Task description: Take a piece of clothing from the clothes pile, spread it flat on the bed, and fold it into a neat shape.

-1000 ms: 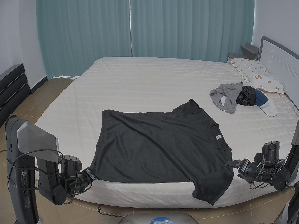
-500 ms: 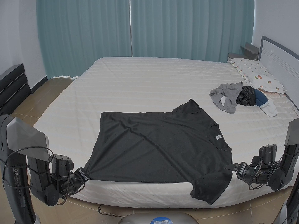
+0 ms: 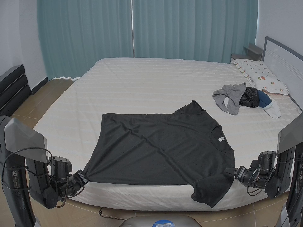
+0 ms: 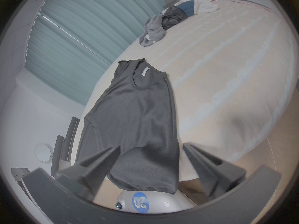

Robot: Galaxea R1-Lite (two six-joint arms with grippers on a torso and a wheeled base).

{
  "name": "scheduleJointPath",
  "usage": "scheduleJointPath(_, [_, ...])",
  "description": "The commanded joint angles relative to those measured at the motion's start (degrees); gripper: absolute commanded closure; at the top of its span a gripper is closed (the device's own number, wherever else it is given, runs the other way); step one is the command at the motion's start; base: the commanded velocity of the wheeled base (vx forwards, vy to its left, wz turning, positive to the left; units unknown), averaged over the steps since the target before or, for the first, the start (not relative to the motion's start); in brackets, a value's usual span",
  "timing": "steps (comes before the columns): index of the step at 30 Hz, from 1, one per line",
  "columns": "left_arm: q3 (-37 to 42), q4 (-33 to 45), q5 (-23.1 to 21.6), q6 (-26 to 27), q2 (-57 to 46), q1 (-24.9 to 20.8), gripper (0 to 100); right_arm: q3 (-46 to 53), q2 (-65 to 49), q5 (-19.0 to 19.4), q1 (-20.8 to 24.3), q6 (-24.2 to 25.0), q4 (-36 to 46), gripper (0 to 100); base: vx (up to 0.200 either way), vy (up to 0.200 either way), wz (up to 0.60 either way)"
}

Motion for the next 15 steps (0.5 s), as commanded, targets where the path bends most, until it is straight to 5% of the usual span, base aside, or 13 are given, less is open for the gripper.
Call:
scheduleJointPath(1, [0.14,-0.04,-0.09,0.02,-0.06,-0.04,100,-0.14,3.06,-0.12,-0.12,-0.02,-0.12,100,0.0,0.0,0.0])
scheduleJointPath(15, [0.14,0.05,-0.09,0.02,0.37,-0.04,100,2.93,-2.57,-0.82,-6.01,-3.18,-0.21,100,0.0,0.0,0.0])
